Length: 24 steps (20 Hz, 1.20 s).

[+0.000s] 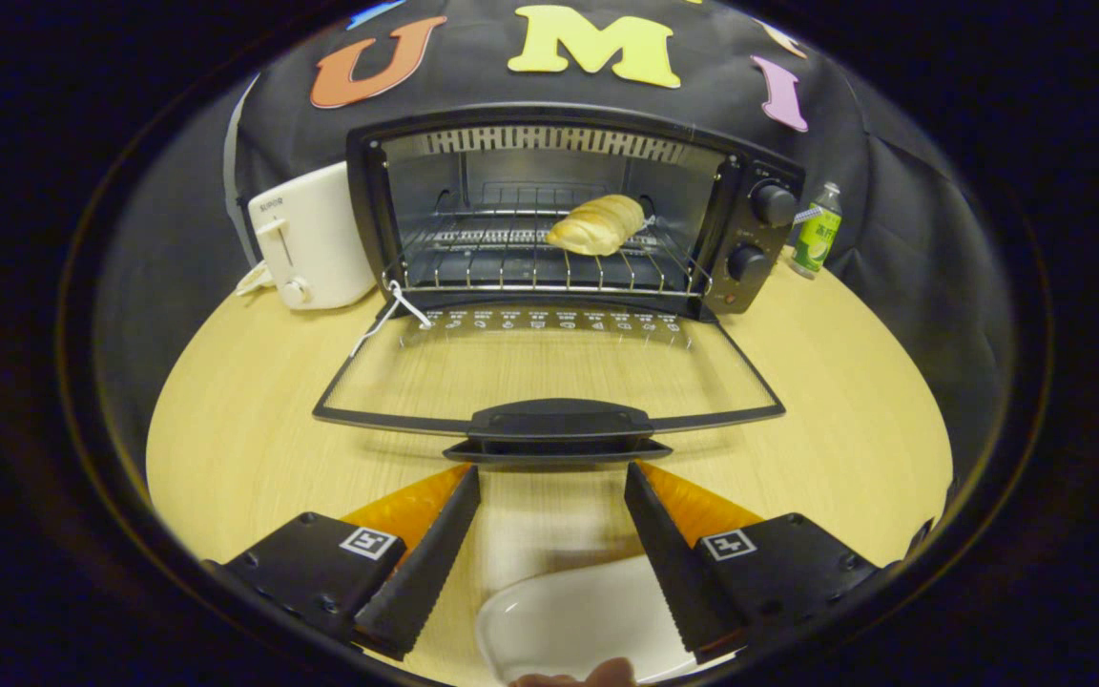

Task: Open the toaster oven, put the food inside, and close the toaster oven door.

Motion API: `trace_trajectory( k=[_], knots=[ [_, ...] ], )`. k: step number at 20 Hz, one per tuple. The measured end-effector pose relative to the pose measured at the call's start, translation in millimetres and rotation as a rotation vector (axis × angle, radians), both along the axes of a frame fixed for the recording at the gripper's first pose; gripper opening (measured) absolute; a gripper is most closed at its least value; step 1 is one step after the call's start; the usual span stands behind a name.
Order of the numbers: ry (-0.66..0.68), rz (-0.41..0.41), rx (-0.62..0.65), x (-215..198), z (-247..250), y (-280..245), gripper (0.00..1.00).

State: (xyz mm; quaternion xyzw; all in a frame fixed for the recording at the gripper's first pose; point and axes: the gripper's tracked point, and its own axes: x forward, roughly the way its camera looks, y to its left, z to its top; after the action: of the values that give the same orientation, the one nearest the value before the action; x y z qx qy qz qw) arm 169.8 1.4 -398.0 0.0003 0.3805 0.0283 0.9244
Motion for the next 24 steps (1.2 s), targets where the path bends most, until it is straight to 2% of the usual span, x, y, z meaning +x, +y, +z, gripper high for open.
trace_trajectory(
  k=[4, 7, 19, 21, 24],
  knots=[
    [-0.168, 0.009, 0.041, 6.1, 51.5, -4.7, 1.00],
    [-0.202, -0.017, 0.127, 14.5, 69.3, -6.1, 1.00],
    [-0.387, 0.030, 0.031, 60.0, 147.5, -1.6, 1.00],
    [-0.398, 0.032, 0.075, 47.4, 163.8, -0.3, 1.00],
    [-0.422, 0.018, 0.111, 4.1, 197.6, -9.7, 1.00]
  ],
)
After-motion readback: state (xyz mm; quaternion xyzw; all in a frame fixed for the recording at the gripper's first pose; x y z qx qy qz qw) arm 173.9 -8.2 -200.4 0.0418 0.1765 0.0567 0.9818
